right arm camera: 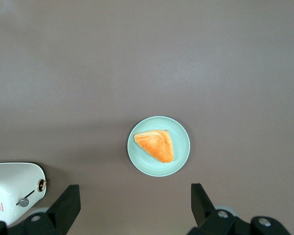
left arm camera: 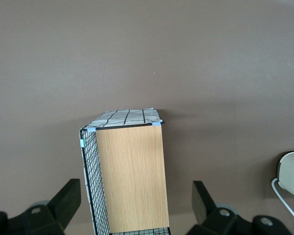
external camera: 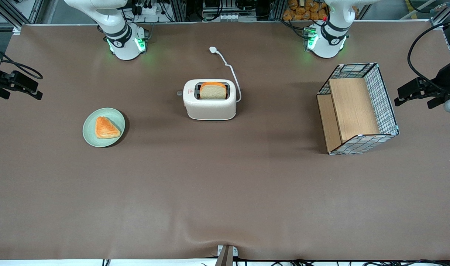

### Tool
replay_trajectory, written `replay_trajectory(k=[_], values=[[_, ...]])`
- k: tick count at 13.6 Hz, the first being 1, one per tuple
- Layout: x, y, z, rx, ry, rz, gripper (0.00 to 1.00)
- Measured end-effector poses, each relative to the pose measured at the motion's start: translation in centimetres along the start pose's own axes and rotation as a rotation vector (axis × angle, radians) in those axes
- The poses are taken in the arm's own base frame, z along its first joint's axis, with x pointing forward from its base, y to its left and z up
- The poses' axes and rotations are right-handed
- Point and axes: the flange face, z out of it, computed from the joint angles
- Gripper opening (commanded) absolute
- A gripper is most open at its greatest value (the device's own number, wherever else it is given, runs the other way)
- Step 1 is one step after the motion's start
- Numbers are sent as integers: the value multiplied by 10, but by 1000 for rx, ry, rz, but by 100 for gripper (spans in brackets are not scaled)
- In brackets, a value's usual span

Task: Press toaster button with right arm
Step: 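Move the right gripper toward the side lever of the white toaster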

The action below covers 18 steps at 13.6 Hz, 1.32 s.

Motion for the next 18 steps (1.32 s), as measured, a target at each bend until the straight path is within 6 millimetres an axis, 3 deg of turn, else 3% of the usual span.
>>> replay_trajectory(k=[8, 14, 15, 18], values=[[3, -1, 5, -1, -10, -3, 100], [-1, -15, 30, 12, -131, -25, 100], [-3, -21, 37, 20, -159, -33, 94], [-9, -40, 65, 70, -240, -59, 39]])
